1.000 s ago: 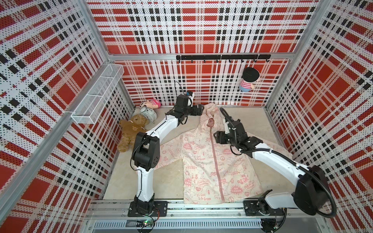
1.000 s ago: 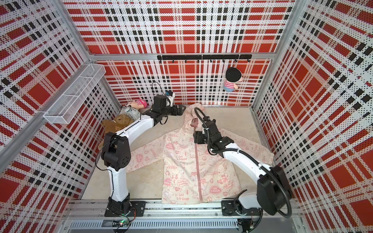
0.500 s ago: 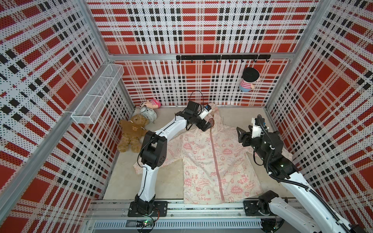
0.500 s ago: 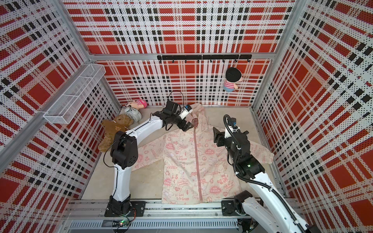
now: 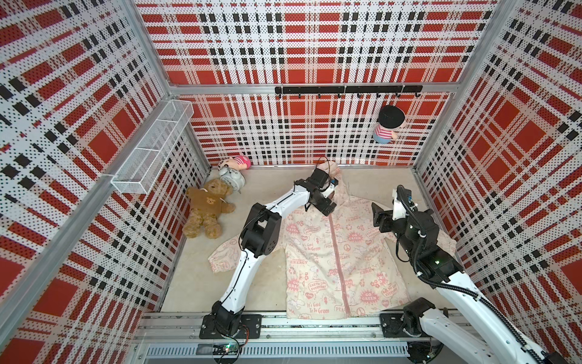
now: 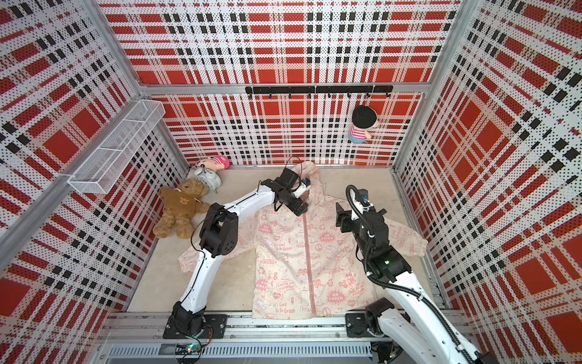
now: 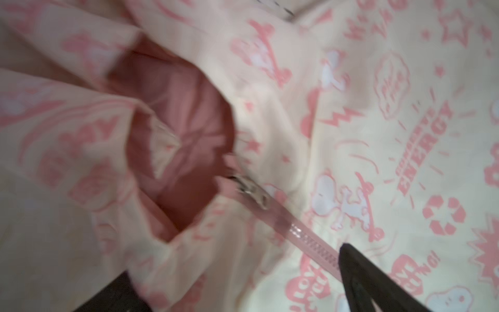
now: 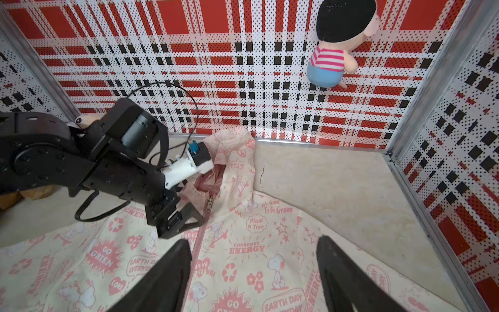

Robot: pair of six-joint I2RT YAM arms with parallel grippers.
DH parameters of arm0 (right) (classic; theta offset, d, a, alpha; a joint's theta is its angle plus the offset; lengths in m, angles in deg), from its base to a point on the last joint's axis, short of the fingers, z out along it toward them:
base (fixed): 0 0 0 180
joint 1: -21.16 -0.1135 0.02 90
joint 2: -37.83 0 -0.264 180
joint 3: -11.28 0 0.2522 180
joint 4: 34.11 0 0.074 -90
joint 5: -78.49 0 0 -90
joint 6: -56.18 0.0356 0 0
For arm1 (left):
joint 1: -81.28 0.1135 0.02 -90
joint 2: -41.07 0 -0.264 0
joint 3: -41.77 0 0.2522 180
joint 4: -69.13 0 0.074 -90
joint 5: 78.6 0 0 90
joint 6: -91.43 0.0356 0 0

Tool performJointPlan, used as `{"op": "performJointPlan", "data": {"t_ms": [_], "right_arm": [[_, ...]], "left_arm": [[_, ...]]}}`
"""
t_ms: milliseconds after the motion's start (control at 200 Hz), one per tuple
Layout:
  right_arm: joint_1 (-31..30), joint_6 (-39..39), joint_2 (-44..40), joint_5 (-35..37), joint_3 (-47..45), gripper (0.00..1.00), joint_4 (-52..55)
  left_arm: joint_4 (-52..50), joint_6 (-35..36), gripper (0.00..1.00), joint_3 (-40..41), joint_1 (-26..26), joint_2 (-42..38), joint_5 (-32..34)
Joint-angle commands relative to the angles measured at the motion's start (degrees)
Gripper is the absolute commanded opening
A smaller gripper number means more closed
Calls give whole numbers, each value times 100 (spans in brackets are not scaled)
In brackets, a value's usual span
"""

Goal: Unzip the jacket
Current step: Flatten out the jacket at the center of the board.

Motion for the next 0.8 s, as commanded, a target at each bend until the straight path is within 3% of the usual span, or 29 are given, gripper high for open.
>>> {"op": "performJointPlan", "data": {"t_ms": [0,125,251,386,797], "right_arm": [[26,-190,-136,-151,116,77,71],[26,-168,-233,-150,71,77,123],[26,-71,-205,-152,19,77,146],[26,33,-76,-341,22,77,193],[26,96,229,-506,114,78,349]], "left_arm": [[535,690,99,211,51,-611,124],[14,104,98,-729,220,-86,252],[-26,-1394,97,-1342,504,295,732],[869,-2545,95,-469,666,-90,211],[1567,-3564,97,1148,280,-899,129]]}}
